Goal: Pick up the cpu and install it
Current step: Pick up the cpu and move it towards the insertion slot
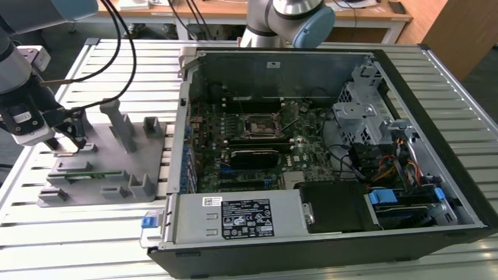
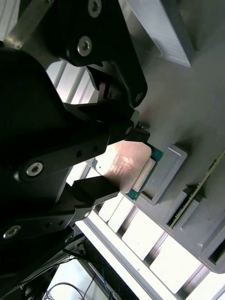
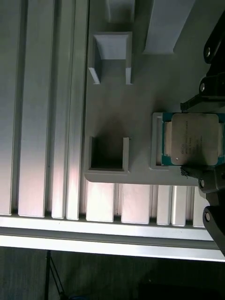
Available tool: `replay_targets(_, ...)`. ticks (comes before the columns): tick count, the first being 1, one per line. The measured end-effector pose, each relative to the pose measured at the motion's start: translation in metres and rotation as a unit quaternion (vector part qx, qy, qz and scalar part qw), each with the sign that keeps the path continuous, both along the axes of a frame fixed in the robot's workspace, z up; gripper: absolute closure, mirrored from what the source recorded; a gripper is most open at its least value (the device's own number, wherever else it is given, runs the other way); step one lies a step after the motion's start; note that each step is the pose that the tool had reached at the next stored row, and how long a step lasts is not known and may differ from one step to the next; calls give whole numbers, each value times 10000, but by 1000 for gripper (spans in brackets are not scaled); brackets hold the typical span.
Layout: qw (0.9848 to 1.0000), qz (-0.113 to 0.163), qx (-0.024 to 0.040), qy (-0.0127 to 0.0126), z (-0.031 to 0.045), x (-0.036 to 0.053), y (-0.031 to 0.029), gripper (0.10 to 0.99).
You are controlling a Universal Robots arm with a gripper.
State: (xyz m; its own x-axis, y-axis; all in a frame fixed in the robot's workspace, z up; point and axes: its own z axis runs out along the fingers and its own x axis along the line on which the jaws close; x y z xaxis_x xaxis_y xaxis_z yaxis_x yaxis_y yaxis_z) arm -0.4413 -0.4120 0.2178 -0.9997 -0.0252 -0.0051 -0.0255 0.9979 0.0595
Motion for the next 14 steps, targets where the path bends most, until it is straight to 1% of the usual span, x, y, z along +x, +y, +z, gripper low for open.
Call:
replay_targets(2,10000,-30,-1,-3,4,0,0,549)
replay_targets(7,9999,-168,-1,0,10,-1,0,549)
replay_targets(14,9998,-205,1,-1,41,-1,0,549)
